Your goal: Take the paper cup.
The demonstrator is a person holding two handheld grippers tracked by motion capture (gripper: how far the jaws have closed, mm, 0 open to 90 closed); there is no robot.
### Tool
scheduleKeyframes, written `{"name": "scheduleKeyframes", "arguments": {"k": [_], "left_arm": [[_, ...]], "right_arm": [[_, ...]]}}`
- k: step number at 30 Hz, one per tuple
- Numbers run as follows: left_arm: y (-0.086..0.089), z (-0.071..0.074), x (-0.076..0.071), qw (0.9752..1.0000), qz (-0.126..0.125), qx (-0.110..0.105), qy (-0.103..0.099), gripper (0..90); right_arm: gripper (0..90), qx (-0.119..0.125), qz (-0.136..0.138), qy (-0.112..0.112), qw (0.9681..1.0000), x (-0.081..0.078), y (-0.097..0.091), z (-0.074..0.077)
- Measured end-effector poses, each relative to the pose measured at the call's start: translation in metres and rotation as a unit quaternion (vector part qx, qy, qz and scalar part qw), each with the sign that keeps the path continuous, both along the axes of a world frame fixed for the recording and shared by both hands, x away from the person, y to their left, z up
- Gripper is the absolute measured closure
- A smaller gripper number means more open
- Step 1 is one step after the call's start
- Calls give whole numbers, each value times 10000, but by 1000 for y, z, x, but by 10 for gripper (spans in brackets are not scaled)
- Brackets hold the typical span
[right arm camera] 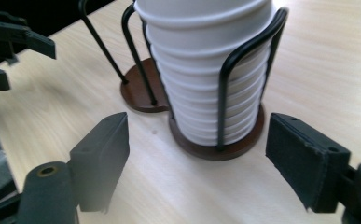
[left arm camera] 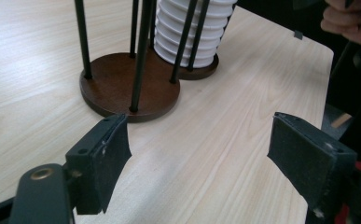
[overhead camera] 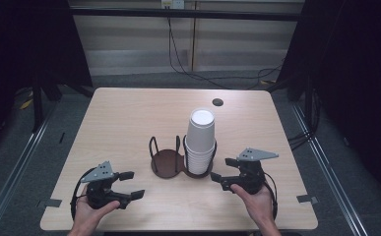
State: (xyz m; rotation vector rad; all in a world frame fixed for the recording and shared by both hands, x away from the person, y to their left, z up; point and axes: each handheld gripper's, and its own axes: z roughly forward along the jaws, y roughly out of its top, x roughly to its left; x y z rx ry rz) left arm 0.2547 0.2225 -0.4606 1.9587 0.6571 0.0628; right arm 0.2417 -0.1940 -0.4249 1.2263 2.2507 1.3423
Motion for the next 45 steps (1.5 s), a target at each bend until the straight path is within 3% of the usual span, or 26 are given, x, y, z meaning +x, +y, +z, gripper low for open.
{"name": "scheduleKeyframes", "arguments": {"k": [3, 6, 12, 29, 45], "left_arm": [[-4, 2, -1, 9998, -41, 135, -160, 213], [-6, 0, 0, 9998, -96, 146, -89, 216], [-4, 0, 0, 9999, -41, 115, -76, 226], [-5, -1, 1, 9998, -72, 160, -59, 226], [-4, -1, 0, 9998, -150, 158, -46, 210]], "right_arm": [[210, 48, 14, -25, 10000, 2, -2, 6], [182, 85, 41, -18, 10000, 2, -4, 13], [166, 119, 358, 226, 9990, 7, -1, 17], [175, 202, 658, 199, 9974, 30, 7, 46], [175, 107, 991, 242, 9947, 51, 15, 74]]}}
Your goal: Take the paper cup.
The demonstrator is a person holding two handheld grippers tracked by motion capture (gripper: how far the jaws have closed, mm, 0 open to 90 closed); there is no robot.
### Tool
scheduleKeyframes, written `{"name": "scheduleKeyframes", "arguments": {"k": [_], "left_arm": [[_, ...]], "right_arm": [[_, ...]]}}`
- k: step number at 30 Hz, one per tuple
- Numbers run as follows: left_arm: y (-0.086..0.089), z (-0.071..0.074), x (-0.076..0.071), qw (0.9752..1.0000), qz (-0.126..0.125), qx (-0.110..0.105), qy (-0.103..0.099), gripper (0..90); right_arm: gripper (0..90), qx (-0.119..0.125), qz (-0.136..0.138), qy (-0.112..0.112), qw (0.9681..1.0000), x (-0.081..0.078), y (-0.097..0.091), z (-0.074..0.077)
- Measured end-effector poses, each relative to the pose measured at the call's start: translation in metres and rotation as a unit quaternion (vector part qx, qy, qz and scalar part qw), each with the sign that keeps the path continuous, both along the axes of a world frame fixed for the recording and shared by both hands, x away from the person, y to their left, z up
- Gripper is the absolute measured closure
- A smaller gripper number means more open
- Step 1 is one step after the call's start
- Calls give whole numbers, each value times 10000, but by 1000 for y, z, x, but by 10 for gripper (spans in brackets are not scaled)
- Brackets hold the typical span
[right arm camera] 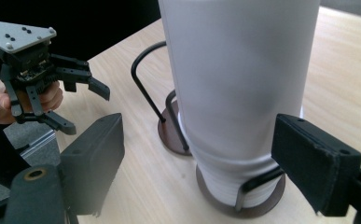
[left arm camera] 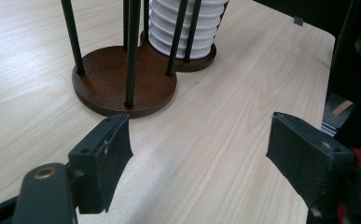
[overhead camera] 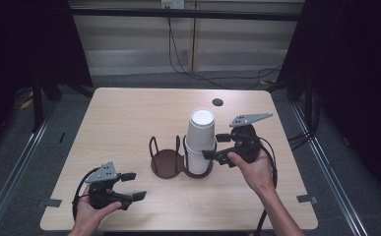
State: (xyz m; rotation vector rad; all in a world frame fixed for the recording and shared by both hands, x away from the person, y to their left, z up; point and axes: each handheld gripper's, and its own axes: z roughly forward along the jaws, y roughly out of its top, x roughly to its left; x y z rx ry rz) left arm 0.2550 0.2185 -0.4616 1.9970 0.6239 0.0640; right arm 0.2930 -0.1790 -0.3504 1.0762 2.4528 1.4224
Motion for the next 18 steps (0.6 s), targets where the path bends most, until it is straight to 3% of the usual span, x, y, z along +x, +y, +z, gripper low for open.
{"name": "scheduleKeyframes", "arguments": {"k": [11, 18], "left_arm": [[0, 0, 0, 10000, -4, 11, 7, 208], [-1, -1, 0, 10000, -12, 18, 18, 208]], "right_arm": [[155, 18, 3, -27, 10000, 15, 3, 20], [155, -137, -28, -27, 9999, 27, 8, 28]]}}
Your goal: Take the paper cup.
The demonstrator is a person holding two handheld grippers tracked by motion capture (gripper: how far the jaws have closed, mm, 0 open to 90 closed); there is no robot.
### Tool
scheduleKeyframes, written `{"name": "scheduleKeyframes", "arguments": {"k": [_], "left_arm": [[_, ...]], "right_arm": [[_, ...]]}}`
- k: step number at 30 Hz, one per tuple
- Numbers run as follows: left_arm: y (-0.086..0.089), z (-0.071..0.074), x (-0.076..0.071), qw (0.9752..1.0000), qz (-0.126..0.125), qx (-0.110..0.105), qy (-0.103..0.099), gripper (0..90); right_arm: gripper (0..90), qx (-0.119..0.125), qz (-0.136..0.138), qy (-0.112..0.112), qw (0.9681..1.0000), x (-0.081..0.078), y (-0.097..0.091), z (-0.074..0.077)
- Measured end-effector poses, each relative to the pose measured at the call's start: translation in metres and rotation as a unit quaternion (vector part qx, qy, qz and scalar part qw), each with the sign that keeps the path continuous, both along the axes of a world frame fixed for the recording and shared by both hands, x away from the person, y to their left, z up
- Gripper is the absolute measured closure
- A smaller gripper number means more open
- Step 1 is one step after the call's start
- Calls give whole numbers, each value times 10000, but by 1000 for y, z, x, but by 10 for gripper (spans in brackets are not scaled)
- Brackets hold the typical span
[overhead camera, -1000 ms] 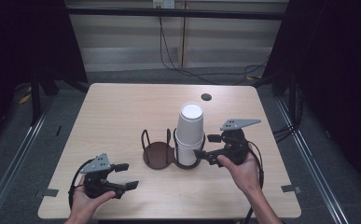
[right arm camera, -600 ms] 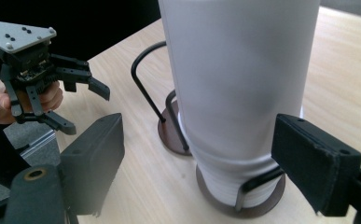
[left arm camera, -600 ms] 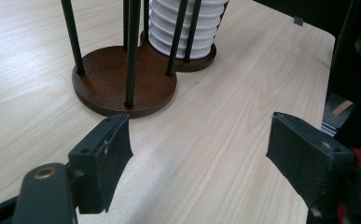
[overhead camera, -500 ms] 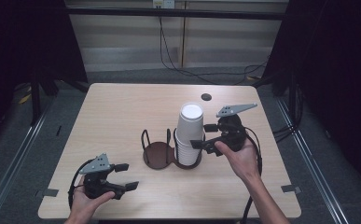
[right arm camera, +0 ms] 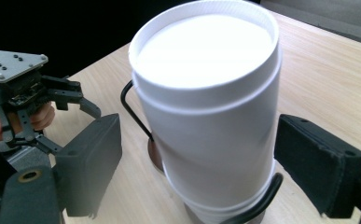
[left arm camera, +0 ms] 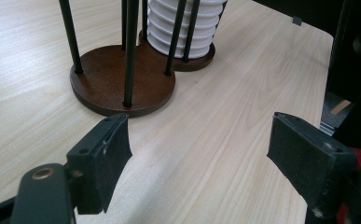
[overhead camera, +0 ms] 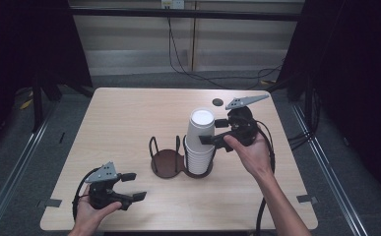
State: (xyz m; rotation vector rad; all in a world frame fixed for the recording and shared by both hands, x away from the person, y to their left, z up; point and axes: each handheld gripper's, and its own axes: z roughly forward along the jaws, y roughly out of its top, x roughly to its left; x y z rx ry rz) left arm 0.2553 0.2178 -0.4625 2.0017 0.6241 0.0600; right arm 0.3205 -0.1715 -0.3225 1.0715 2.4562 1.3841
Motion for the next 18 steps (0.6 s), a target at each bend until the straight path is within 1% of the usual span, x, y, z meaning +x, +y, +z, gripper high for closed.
{"name": "scheduleKeyframes", "arguments": {"k": [2, 4, 5, 7, 9, 11, 14, 18], "left_arm": [[0, -1, 0, 10000, 6, -4, 33, 208], [-1, -1, 1, 10000, 2, -13, 44, 208], [0, -1, 0, 10000, 13, -8, 48, 208], [0, -1, 1, 10000, -2, -13, 50, 208], [0, 0, 0, 10000, 17, -18, 42, 208], [1, 0, 0, 10000, 8, -7, 37, 208], [0, 0, 0, 10000, 1, -14, 42, 208], [0, -1, 0, 10000, -8, -4, 51, 208]], "right_arm": [[155, -25, 11, -13, 10000, 4, 1, 2], [155, -71, 39, 22, 10000, 6, 2, 4], [154, -91, 42, -2, 9999, 8, 3, 5], [155, -188, 99, 39, 9998, 11, 7, 7], [147, -215, 160, 40, 9996, 13, 10, 9], [149, -318, 220, -4, 9992, 16, 13, 12], [154, -500, 300, 42, 9983, 21, 17, 14], [159, -658, 330, 47, 9973, 25, 22, 16]]}}
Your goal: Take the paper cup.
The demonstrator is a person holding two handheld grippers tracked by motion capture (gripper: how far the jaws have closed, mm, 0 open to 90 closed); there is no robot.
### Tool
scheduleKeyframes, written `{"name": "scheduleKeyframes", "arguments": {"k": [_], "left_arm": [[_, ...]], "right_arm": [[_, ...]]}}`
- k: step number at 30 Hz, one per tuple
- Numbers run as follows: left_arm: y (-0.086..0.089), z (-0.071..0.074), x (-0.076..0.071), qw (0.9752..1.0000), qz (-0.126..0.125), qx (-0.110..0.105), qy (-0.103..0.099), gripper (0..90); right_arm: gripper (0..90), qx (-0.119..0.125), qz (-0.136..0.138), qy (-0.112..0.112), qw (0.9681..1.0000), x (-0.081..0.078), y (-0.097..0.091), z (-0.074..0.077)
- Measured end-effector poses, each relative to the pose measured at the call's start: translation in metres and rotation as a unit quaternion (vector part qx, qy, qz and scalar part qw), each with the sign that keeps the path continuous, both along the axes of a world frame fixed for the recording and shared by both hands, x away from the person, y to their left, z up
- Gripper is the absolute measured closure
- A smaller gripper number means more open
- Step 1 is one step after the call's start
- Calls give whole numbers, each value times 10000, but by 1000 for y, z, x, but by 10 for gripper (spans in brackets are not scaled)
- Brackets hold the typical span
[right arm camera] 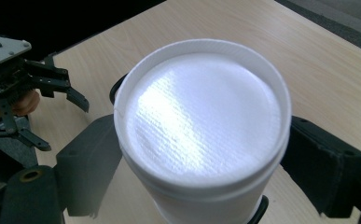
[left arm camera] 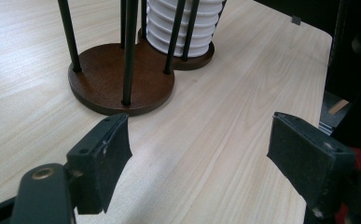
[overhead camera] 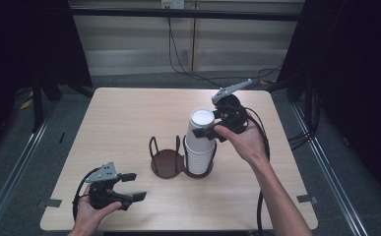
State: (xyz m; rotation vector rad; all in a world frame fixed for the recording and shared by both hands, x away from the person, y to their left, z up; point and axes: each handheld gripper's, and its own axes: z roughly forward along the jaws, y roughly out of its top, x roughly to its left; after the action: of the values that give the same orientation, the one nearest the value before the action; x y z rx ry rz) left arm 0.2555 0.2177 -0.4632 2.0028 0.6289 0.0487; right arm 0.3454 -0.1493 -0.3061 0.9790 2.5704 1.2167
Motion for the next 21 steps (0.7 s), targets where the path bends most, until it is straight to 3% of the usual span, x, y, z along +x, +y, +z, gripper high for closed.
{"name": "scheduleKeyframes", "arguments": {"k": [11, 21], "left_arm": [[0, 0, 0, 10000, -12, 7, -4, 209], [0, 0, 1, 10000, -9, 31, -9, 214]], "right_arm": [[171, -471, -4, 50, 9989, 7, 17, -3], [201, -513, -2, -44, 9987, 7, 17, -4]]}}
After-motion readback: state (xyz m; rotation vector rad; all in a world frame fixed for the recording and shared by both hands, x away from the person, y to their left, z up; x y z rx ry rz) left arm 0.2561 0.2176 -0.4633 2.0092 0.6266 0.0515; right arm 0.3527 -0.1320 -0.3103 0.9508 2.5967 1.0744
